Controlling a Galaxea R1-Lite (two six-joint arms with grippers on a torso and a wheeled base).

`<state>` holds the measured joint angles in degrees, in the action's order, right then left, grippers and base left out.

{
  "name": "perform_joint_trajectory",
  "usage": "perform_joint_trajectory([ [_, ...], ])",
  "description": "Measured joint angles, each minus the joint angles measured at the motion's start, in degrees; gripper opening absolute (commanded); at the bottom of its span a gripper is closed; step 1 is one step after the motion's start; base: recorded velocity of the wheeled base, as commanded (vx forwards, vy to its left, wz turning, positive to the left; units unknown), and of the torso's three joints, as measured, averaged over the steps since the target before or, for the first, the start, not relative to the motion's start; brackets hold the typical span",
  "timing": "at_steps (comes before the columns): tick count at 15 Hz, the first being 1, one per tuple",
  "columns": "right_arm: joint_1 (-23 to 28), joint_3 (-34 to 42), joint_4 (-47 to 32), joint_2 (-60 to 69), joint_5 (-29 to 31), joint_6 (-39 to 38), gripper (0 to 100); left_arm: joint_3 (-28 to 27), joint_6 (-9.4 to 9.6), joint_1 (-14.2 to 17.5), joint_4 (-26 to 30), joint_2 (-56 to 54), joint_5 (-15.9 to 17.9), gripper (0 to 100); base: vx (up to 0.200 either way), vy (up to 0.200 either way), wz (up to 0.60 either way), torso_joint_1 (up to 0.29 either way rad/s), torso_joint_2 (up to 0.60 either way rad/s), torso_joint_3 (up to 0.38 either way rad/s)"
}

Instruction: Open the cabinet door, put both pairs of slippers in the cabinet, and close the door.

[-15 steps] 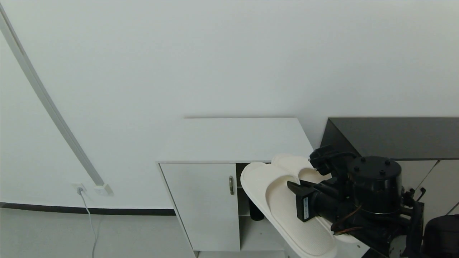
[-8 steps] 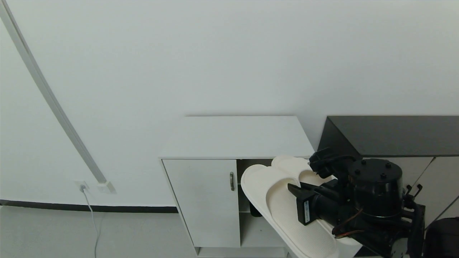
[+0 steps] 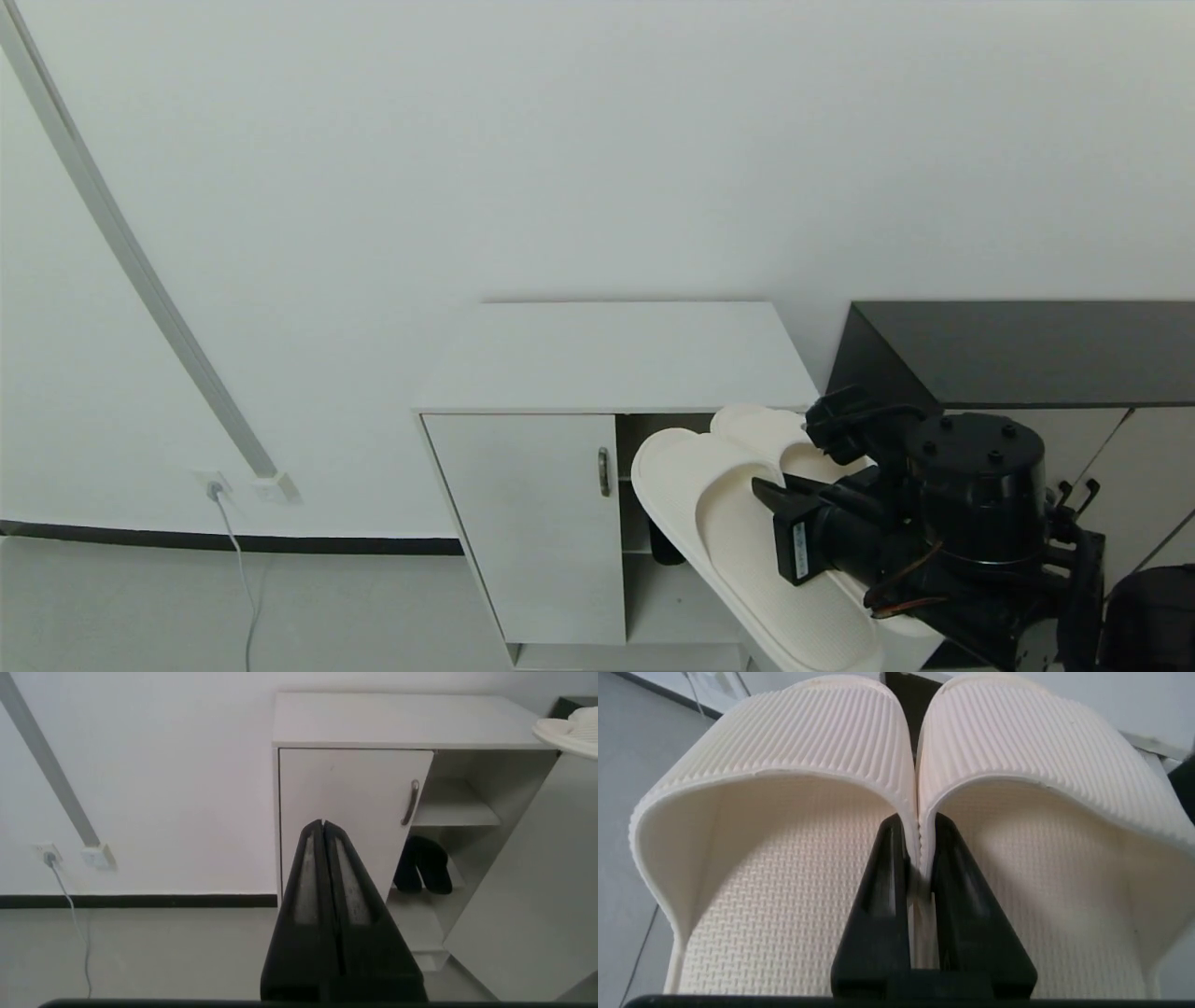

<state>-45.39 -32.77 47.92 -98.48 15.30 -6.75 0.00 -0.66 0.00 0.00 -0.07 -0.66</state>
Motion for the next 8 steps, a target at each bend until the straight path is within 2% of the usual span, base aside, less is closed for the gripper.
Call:
perform_joint_trajectory([
  [8, -0.1, 0.5, 0.0, 0.0, 0.0, 0.1, 0, 0.0, -0.02, 0.0, 0.0, 0.0, 0.0, 0, 0.000, 0.000, 0.00, -0.150, 0.36, 0.195],
])
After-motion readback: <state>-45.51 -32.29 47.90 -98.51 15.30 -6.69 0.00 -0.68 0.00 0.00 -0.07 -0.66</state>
